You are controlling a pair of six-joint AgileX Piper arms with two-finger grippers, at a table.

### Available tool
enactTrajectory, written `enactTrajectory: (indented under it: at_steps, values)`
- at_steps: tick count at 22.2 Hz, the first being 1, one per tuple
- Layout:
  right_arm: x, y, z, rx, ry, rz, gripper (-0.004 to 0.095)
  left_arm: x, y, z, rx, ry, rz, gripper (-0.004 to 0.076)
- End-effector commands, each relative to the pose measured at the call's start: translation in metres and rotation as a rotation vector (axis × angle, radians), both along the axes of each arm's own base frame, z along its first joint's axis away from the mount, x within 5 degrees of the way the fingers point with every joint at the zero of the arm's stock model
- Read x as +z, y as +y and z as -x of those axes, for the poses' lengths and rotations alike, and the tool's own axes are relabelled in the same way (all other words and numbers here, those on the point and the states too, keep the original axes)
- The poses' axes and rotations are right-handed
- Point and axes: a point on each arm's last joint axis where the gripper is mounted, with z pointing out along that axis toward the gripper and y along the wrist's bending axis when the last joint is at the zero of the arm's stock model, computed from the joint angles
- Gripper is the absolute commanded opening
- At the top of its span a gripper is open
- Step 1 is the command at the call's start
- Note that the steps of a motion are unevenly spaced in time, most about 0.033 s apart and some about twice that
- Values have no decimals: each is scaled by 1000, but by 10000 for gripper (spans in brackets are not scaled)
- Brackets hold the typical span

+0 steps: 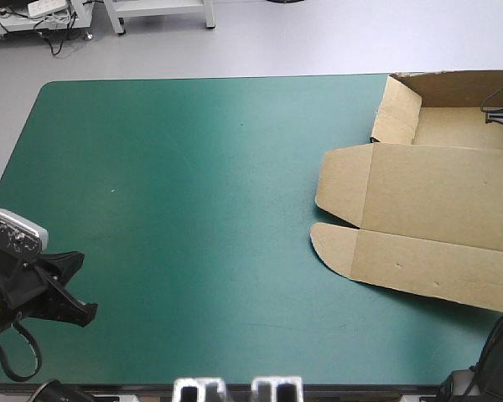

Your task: Fold the box

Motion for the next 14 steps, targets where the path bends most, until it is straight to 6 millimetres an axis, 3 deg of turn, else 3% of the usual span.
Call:
enactTrajectory:
  at_steps: [1, 2, 4, 6, 9, 10, 14]
  values:
    - [38, -3, 19, -16, -70, 45, 512, 7, -1, -1, 2, -33, 17, -10]
    - [40, -6, 21, -33, -77, 43, 689, 7, -1, -2, 1, -39, 19, -10]
    - [50, -12, 29, -74, -97, 72, 875, 8, 0, -2, 11, -45, 13, -10]
    - [68, -14, 36, -96, -156, 69, 883, 8, 1, -2, 14, -47, 8, -10]
    - [103, -4, 48, -84, -272, 73, 837, 8, 2, -3, 18, -55, -5, -10]
    - [120, 4, 54, -65, -338, 40, 769, 8, 2, -3, 18, -55, -5, -10]
    - [149, 27, 67, 28, -448, -53, 464, 9, 2, -4, 18, -68, -1, -10]
